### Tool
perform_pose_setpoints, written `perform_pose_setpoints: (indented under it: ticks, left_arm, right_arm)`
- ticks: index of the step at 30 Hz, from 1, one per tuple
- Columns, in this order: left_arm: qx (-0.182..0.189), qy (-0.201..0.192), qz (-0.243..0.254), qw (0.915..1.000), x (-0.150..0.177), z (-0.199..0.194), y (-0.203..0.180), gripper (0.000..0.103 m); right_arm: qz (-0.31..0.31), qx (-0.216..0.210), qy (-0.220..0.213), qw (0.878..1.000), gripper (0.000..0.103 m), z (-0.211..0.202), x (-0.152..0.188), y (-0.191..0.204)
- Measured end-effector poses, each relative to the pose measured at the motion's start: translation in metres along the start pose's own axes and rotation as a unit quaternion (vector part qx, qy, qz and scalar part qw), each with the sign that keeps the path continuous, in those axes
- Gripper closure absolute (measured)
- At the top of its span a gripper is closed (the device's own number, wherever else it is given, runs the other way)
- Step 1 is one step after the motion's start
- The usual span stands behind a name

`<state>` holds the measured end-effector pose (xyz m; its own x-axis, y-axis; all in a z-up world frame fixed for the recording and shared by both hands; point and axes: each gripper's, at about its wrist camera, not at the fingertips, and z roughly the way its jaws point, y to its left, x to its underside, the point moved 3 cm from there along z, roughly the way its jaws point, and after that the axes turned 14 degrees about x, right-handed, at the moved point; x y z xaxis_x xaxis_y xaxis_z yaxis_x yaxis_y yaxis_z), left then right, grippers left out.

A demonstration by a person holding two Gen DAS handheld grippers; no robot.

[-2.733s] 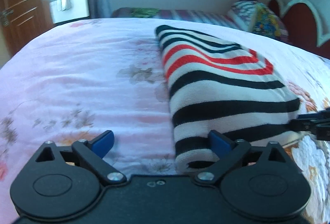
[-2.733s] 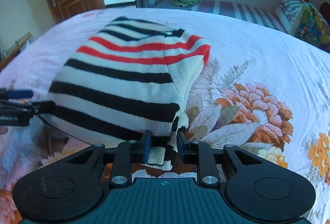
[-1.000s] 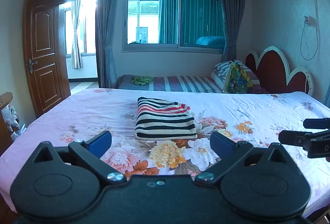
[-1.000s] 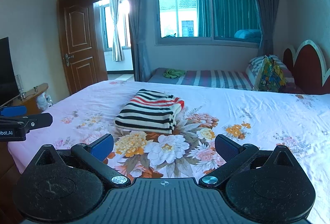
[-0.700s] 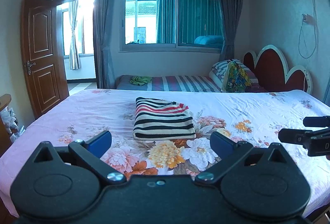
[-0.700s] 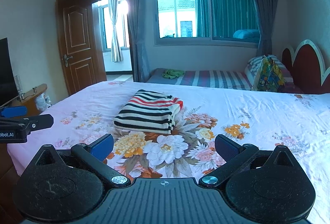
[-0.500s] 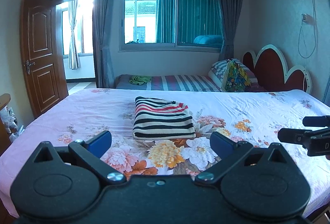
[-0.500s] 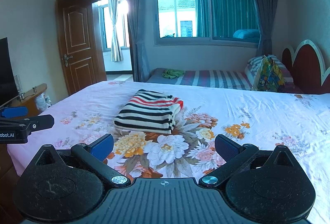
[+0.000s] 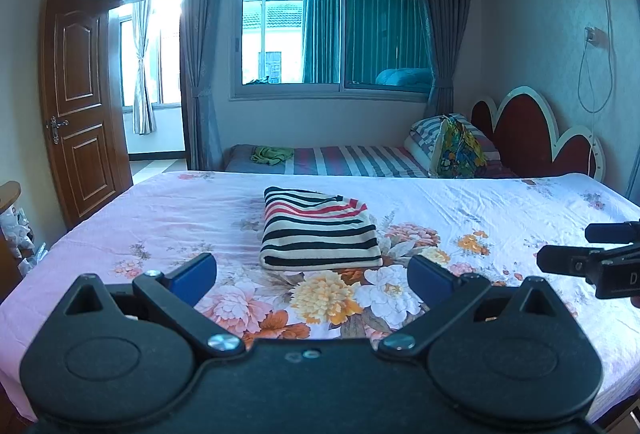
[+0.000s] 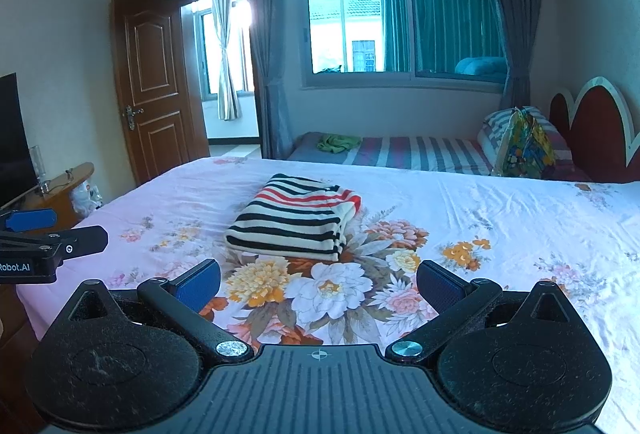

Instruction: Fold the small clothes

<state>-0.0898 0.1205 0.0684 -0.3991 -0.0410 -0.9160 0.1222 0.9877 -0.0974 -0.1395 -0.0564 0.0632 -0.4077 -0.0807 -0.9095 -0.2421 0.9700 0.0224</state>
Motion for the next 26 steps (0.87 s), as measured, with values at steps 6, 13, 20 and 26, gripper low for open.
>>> perform_pose_setpoints:
  ticks: [6, 13, 20, 26]
  left_arm:
    - [0.003, 0.0, 0.002, 1.0, 0.0, 0.003, 0.003, 0.001]
    - [0.003, 0.0, 0.002, 1.0, 0.001, 0.003, 0.004, 0.001]
    - [-0.008, -0.009, 0.013, 0.9998, 0.002, 0.006, 0.007, 0.001]
    - [-0.003, -0.005, -0.013, 0.9999, 0.002, 0.008, 0.015, 0.001]
  right_arm:
    - [-0.002, -0.003, 0.001, 1.0, 0.0, 0.003, -0.001, 0.001]
    - [-0.003, -0.004, 0.0, 1.0, 0.0, 0.004, -0.002, 0.001]
    - [-0.004, -0.003, 0.003, 1.0, 0.0, 0.005, 0.001, -0.003]
    - [-0.002, -0.005, 0.002, 1.0, 0.0, 0.005, -0.001, -0.005]
